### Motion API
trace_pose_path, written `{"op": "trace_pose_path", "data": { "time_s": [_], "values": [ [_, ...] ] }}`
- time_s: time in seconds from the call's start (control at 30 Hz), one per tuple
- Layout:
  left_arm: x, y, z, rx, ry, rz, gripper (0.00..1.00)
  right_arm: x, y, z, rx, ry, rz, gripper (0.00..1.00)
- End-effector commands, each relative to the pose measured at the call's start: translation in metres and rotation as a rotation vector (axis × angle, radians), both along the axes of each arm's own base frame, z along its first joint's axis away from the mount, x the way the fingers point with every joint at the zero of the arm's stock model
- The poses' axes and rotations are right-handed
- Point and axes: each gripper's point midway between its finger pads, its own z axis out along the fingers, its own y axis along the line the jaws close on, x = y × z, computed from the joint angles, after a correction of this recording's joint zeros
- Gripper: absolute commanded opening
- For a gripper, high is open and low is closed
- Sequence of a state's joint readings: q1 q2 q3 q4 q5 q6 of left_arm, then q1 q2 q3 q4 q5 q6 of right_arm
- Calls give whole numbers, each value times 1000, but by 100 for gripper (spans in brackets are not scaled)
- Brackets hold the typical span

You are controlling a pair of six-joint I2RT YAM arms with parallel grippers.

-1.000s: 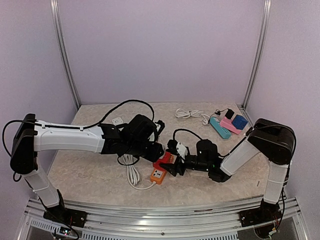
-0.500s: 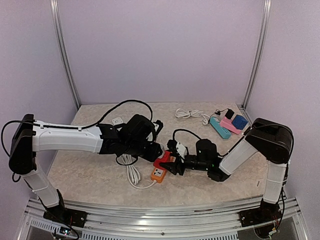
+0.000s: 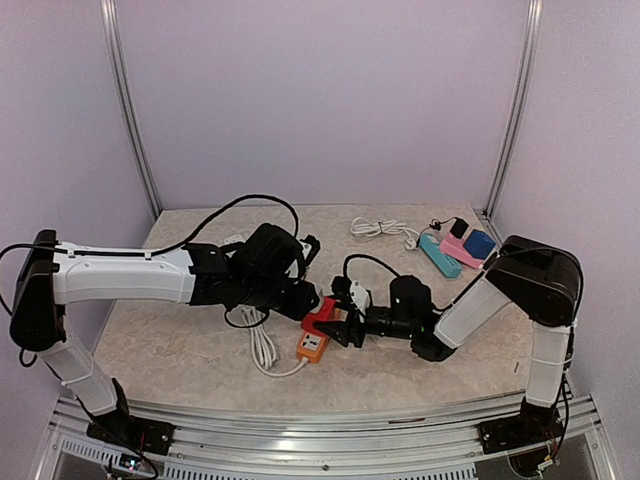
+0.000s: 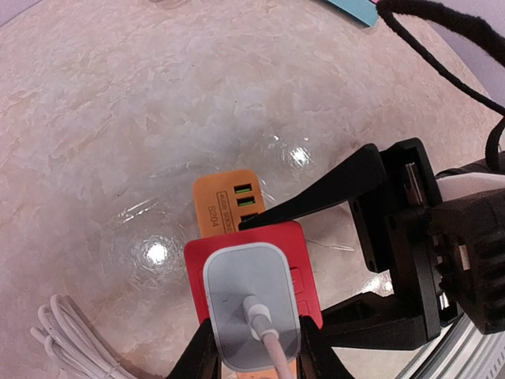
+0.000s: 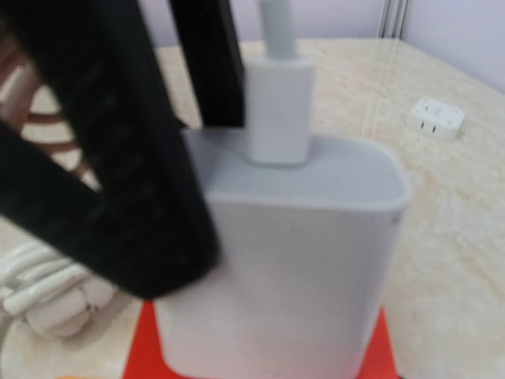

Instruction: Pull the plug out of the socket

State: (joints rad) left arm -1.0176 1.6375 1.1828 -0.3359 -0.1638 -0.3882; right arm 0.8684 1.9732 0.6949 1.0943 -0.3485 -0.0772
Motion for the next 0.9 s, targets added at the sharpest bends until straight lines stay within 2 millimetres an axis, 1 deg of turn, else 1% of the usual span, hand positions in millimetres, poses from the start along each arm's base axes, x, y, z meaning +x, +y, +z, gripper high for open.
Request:
{"op": "trace_pose_path", "data": {
  "time_s": [0.0,0.1,0.2,0.33,0.53,0.6,0.7,0.77,0.87],
  "values": [
    [2,-9,72,-174,-114,-27,0,1,-15,-54,-133,113,-35,16],
    [2,-8,79,-201,-118,-31,0,2,-15,-58,-139,122,-37,15],
    [2,-6,79,-196,-117,-29,0,2,-15,-61,-145,130,-39,15],
    [3,-7,73,-169,-122,-44,0,3,-15,-65,-153,137,-41,14],
    [5,-8,59,-130,-103,-52,0,5,-15,-73,-173,150,-43,13],
    [5,-7,63,-157,-97,-51,0,5,-15,-76,-180,154,-45,12],
    [9,2,68,-197,-89,-35,0,6,-15,-80,-188,158,-48,12],
    [13,12,75,-217,-94,-13,0,4,-14,-80,-187,159,-43,12],
    [30,38,78,-235,-94,57,0,4,-15,-79,-182,162,-39,12]
  ]
}}
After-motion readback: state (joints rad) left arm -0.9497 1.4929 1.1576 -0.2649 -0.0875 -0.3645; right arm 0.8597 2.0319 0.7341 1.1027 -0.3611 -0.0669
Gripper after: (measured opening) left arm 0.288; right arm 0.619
